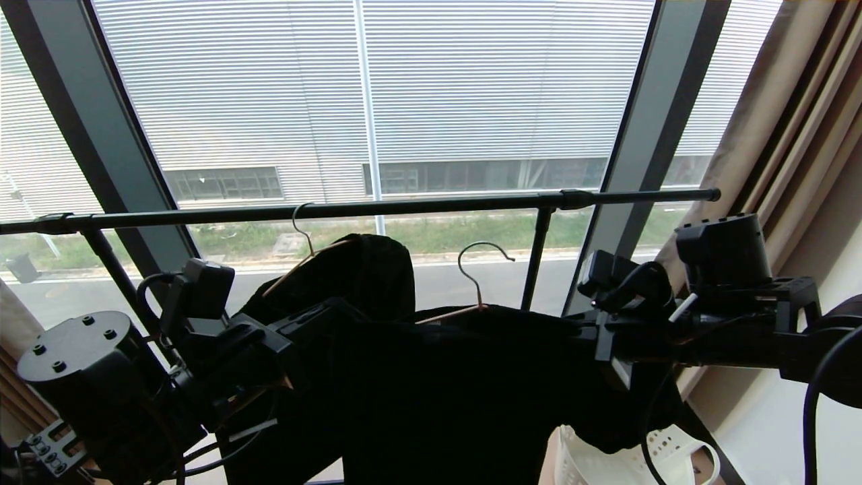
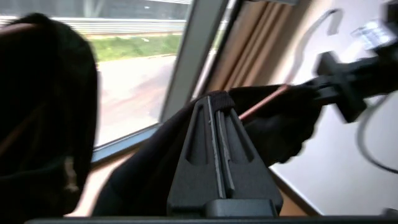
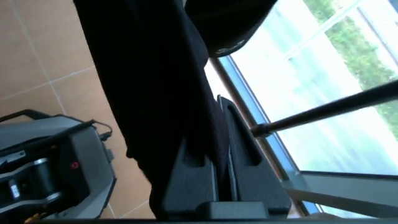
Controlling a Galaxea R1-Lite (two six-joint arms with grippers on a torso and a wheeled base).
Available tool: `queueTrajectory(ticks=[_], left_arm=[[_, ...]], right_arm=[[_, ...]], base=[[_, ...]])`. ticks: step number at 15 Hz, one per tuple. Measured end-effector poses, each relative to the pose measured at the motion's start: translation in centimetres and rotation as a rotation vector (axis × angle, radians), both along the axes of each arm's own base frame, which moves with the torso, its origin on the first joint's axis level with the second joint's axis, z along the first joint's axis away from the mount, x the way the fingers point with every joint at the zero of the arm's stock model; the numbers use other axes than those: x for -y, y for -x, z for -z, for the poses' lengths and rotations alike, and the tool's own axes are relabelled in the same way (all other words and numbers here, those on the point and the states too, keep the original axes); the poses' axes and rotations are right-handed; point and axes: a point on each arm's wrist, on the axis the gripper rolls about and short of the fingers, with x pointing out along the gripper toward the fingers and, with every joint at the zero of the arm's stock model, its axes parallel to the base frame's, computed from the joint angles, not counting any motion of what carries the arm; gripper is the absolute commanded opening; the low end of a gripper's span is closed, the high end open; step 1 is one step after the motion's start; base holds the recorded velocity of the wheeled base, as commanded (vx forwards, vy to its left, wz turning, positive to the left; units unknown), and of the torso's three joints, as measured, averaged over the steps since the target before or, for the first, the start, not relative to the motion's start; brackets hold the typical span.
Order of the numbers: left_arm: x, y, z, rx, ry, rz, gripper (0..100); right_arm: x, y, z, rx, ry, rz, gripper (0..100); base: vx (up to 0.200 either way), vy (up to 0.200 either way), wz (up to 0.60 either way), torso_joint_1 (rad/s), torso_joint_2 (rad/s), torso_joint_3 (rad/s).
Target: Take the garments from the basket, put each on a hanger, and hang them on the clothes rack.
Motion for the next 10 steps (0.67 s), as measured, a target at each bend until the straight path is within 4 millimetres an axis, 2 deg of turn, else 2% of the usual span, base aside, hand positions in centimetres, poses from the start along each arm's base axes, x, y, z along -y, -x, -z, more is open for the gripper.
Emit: queueTrajectory(ticks=[5,10], left_arm=[[-0.3,0.3,0.6,0.002,-0.067,-0.008,0],[0.7,1.0,0.6,0.001,-0.072,0.013,0]], right_arm=[[0.8,0.1,-1.4,0.083,0.01,0.081,0],[-0.6,0.4,-0.9,0.068,0.012,0.055,0]], base=[[0.0,0.0,0.0,0.0,0.0,0.0],[0.0,0.0,0.0,0.0,0.0,0.0]])
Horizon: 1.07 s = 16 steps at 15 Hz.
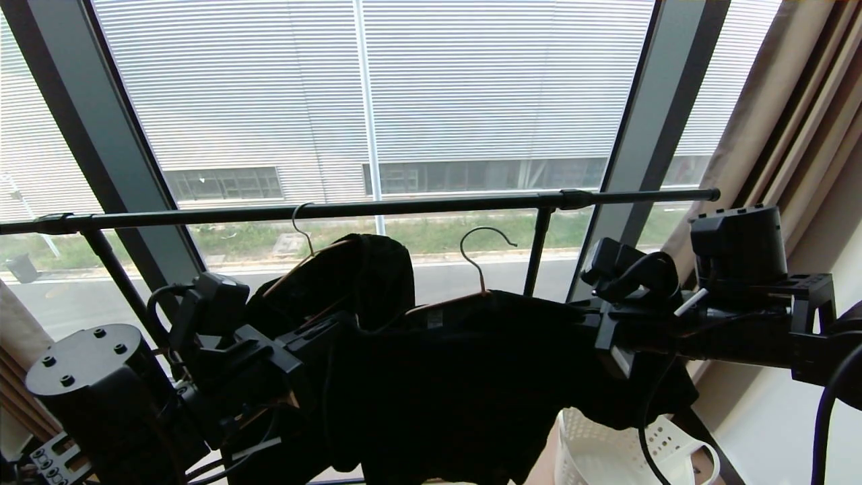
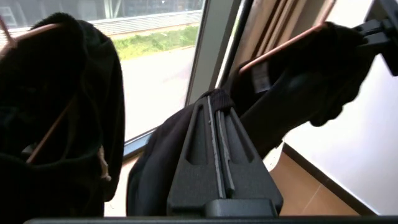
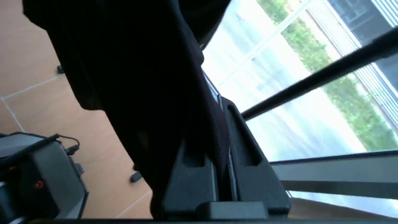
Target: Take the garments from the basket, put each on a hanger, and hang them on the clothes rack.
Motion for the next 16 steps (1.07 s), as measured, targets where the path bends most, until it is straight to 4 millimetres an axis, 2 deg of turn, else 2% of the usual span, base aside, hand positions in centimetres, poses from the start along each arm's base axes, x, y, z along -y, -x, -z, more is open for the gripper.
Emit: queueTrajectory(ticks=[3,6,9,16], left_arm=[[0.2,0.4,-0.3,0.01,0.005,0.009,0],[-0.2,0.1,-0.4,0.017,0.006,-0.02,0],[-1.1,-0.5,-0.5,0.03,-0.004,-0.067,0],[-0.7,-0.5,-0.9,0.048,0.004,-0.052,0]], right_arm=[[-1.1,0.0,1.0,-0.003,0.004,-0.025,0],[-1.8,1.0,1.9,-0.049,-0.004,-0.098,0],[-1.7,2.0,1.6,-0.089,-0.083,-0.233,0],[-1.7,1.4,1.7,-0.116,-0.119,-0.222,0]], base=[[0.0,0.0,0.0,0.0,0.0,0.0],[0.0,0.0,0.0,0.0,0.0,0.0],[0.0,0.0,0.0,0.0,0.0,0.0],[0.0,0.0,0.0,0.0,0.0,0.0]])
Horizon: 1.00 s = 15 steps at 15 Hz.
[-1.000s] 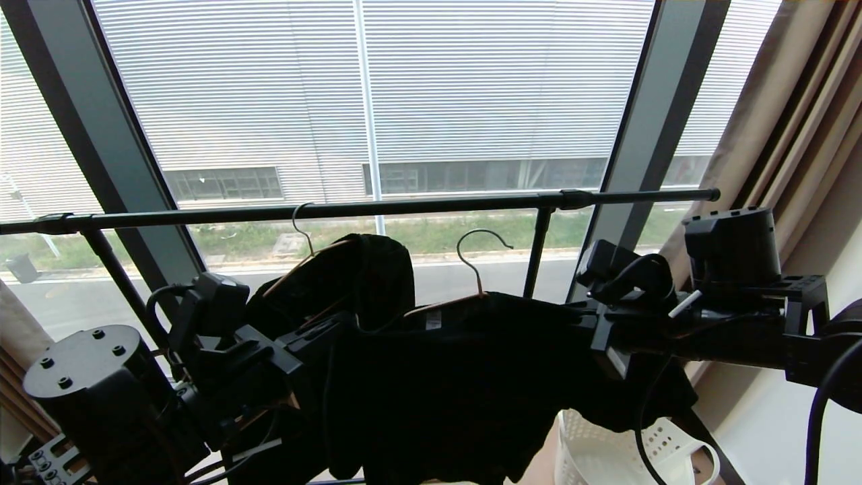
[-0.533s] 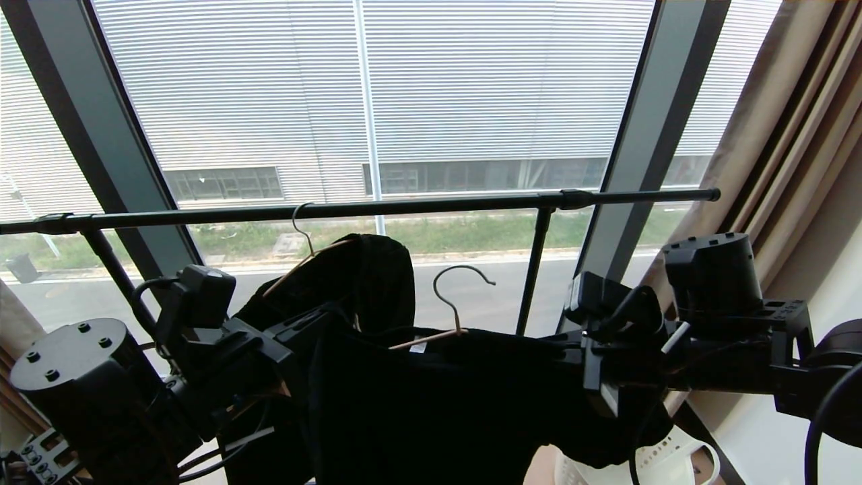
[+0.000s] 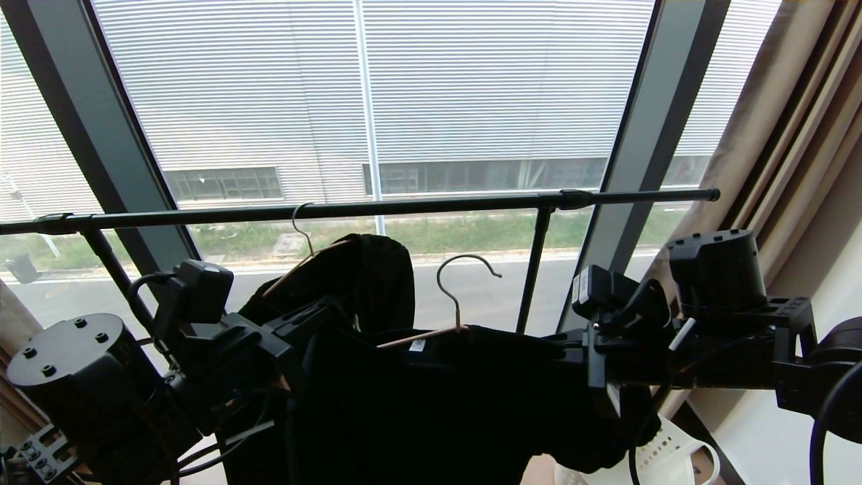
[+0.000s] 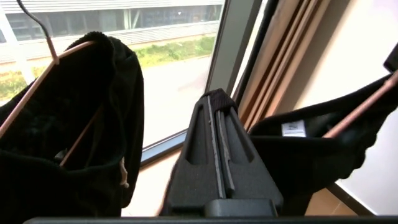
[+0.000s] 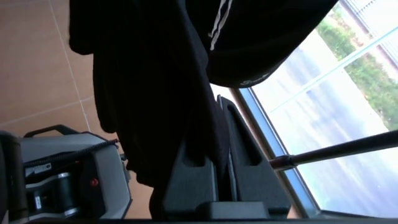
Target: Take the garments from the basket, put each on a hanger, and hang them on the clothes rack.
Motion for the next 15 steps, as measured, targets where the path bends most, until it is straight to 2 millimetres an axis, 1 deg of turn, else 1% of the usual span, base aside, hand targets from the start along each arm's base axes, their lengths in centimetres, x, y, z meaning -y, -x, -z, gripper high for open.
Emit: queueTrajectory(ticks=[6,9,11,15], left_arm=[[1.9,0.2,-1.3,0.025,0.014,0.075,0],[2.4,0.8,-1.9,0.029,0.022,0.108,0],[2.5,1.3,-2.5,0.05,0.034,0.124,0],[2.3,2.0,-2.9,0.063,0.04,0.129,0]], right_arm=[[-1.7,-0.1,1.6,-0.055,0.028,-0.037,0],[-2.7,-0.2,2.1,-0.09,0.009,-0.007,0],[-3.3,-0.4,2.0,-0.094,-0.021,0.031,0],[-3.6,-0.7,1.7,-0.101,-0.077,0.065,0]], base=[[0.0,0.0,0.0,0.0,0.0,0.0],[0.0,0.0,0.0,0.0,0.0,0.0],[0.0,0.0,0.0,0.0,0.0,0.0],[0.0,0.0,0.0,0.0,0.0,0.0]])
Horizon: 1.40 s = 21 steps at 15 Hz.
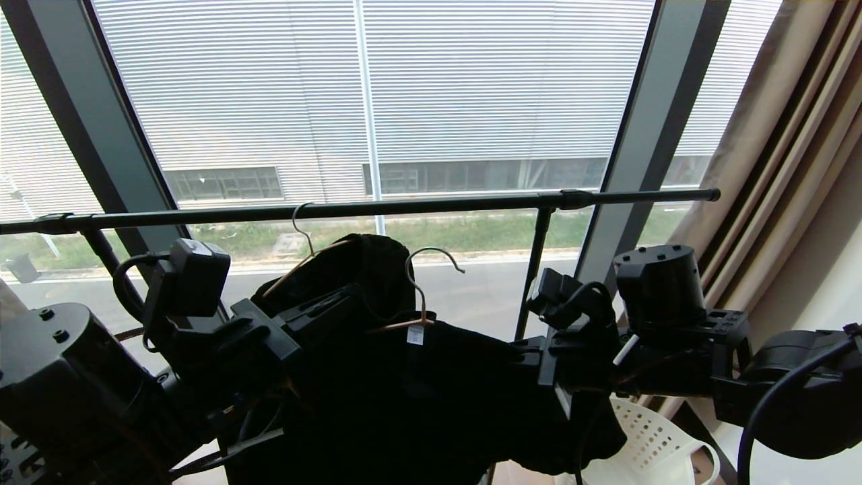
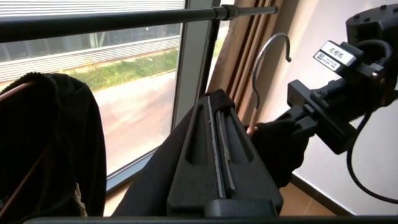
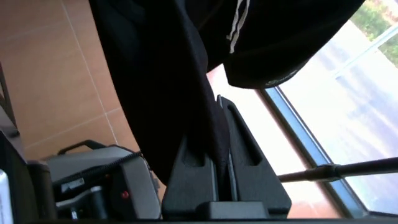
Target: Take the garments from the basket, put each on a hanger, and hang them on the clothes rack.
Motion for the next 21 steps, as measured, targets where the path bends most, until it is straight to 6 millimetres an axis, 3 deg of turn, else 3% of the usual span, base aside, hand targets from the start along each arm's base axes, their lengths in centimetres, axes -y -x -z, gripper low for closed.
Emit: queueTrajectory(ticks=[7,17,21], left_arm=[[-0.4,0.4,-0.1,-0.006,-0.006,-0.005,0],[0.7,1.6,0.7,-0.038,-0.027,0.065,0],[0.4,1.4,0.8,-0.04,-0.028,0.05,0]], right_arm=[[0.5,-1.3,-0.3,0.089,0.02,0.159,0],[-0.8,-0.8,0.4,0.018,-0.011,0.125,0],[-0.7,-0.7,-0.3,0.036,-0.113,0.063,0]], base=[[0.0,0.0,0.0,0.0,0.0,0.0],[0.0,0.0,0.0,0.0,0.0,0.0],[0.0,0.0,0.0,0.0,0.0,0.0]])
